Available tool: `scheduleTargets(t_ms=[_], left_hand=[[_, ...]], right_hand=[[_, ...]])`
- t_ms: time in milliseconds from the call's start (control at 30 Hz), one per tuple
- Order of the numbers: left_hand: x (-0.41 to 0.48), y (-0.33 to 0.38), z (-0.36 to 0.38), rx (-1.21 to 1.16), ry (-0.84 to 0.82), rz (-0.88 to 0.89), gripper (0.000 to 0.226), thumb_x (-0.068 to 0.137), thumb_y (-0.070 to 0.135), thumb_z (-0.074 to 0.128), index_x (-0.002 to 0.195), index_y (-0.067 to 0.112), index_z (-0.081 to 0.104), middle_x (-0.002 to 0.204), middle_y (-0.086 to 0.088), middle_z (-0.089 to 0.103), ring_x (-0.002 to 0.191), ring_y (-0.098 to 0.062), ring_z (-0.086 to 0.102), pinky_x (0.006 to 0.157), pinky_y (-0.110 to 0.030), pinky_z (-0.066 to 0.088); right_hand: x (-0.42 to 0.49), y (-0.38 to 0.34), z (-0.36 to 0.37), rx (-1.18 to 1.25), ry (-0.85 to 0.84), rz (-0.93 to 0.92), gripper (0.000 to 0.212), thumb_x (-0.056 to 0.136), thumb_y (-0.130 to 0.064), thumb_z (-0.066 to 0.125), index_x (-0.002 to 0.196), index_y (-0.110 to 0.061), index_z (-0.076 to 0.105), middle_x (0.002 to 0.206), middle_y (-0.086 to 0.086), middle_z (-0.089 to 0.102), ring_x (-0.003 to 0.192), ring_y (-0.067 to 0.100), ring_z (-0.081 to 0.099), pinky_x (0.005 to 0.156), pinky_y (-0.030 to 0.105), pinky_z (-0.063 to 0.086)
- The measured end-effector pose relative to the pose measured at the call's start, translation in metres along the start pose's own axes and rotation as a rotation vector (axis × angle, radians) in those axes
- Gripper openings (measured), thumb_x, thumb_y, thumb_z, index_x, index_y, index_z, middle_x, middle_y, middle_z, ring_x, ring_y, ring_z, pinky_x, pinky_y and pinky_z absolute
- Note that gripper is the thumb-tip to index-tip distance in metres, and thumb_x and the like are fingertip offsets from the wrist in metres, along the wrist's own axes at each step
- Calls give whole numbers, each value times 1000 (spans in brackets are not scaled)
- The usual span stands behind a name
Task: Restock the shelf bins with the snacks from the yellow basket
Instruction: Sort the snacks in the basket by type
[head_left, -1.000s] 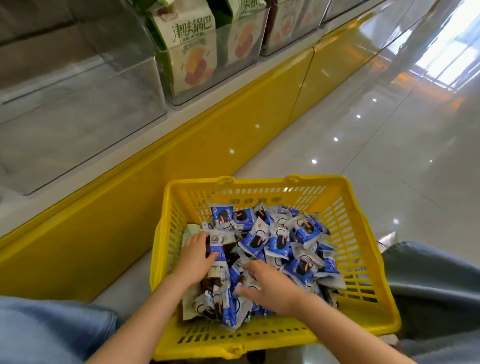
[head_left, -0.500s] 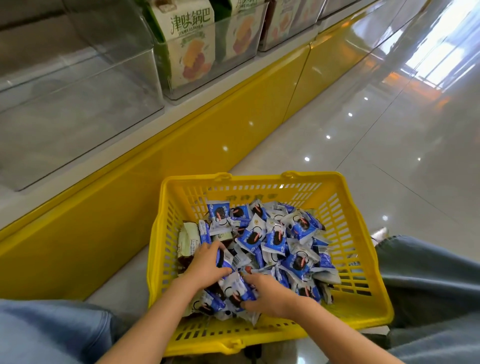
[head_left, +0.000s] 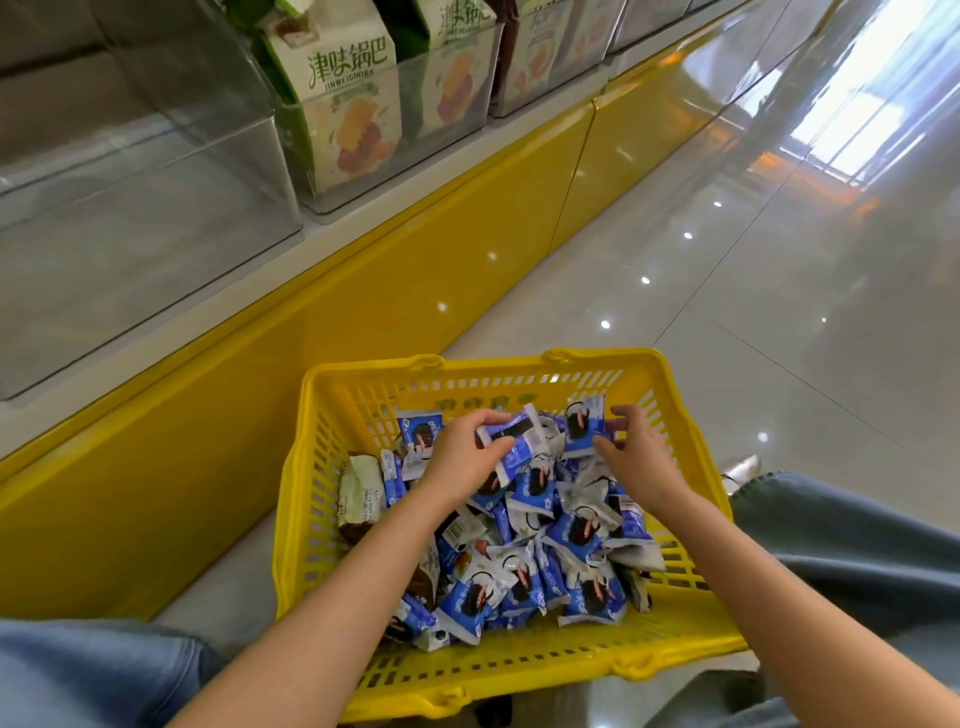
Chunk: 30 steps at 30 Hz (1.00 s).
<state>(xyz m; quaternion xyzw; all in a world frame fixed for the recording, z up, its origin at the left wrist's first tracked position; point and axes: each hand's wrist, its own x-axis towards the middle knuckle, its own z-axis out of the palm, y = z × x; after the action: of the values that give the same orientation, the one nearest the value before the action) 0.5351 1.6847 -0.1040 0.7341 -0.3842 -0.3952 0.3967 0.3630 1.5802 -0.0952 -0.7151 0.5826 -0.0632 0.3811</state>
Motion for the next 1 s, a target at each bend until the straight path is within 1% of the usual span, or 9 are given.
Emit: scheduleTargets(t_ms=[100, 200, 300, 400, 467, 567, 767, 867, 1000], left_hand=[[6, 7, 2, -26, -33, 34, 27, 91, 15, 56, 118, 19, 57, 123, 5, 54, 104, -8, 53, 80, -15, 41], [-5, -14, -14, 99, 44, 24, 23, 90, 17, 57, 114, 20, 56, 121, 3, 54, 103, -7, 50, 88, -22, 40], [-33, -56, -27, 321, 16, -108, 30, 91, 25, 56, 120, 18, 52, 124, -1, 51, 104, -8, 50, 93, -23, 40], [-63, -92, -23, 462, -150, -334, 56, 90, 40, 54, 136, 14, 36, 139, -4, 35, 124, -18, 43, 104, -31, 37], [-78, -105, -16, 459, -152, -405, 67, 89, 43, 55, 142, 13, 27, 144, -5, 25, 126, -21, 41, 103, -32, 38], [-89, -114, -9, 380, -25, -445, 72, 86, 37, 62, 141, 10, 24, 141, -9, 33, 126, -22, 42, 102, -31, 37], [-79, -117, -4, 261, -5, -554, 86, 77, 53, 66, 140, 7, 30, 137, -9, 48, 123, -24, 48, 98, -38, 45], [-70, -114, -1, 317, 26, -591, 78, 79, 52, 64, 135, 6, 36, 130, -10, 53, 116, -26, 53, 91, -37, 48], [-70, -117, -7, 327, 15, -547, 49, 82, 38, 65, 117, 8, 48, 113, -10, 61, 101, -24, 59, 76, -31, 50]], right_hand=[[-3, 1, -3, -84, 108, -48, 51, 94, -9, 51, 140, -10, 31, 142, 11, 41, 127, 26, 43, 99, 32, 38], [-26, 0, 9, -106, 84, -274, 34, 95, -15, 47, 129, -17, 44, 127, 1, 53, 111, 15, 55, 95, 27, 46], [-49, 3, 41, -222, -215, -407, 21, 96, -22, 45, 116, -25, 52, 112, -7, 59, 91, 6, 57, 84, 25, 51], [-62, 10, 83, -331, -551, -359, 31, 96, -26, 47, 127, -23, 47, 129, 0, 51, 111, 15, 53, 95, 30, 45], [-67, 14, 108, -377, -684, -244, 55, 94, -29, 53, 142, -17, 31, 145, 5, 36, 129, 23, 38, 106, 34, 35], [-71, 18, 130, -545, -715, -226, 78, 89, -37, 58, 149, -13, 13, 156, 6, 16, 142, 25, 17, 115, 35, 19], [-71, 13, 136, -573, -729, -163, 94, 80, -40, 69, 149, -11, 13, 152, 11, 26, 137, 30, 28, 111, 36, 28], [-75, 13, 131, -483, -693, -128, 80, 76, -36, 74, 140, -14, 31, 137, 8, 45, 123, 25, 44, 101, 33, 40], [-79, 12, 115, -394, -669, -154, 50, 80, -33, 71, 123, -21, 49, 127, 3, 50, 107, 18, 52, 89, 29, 45]])
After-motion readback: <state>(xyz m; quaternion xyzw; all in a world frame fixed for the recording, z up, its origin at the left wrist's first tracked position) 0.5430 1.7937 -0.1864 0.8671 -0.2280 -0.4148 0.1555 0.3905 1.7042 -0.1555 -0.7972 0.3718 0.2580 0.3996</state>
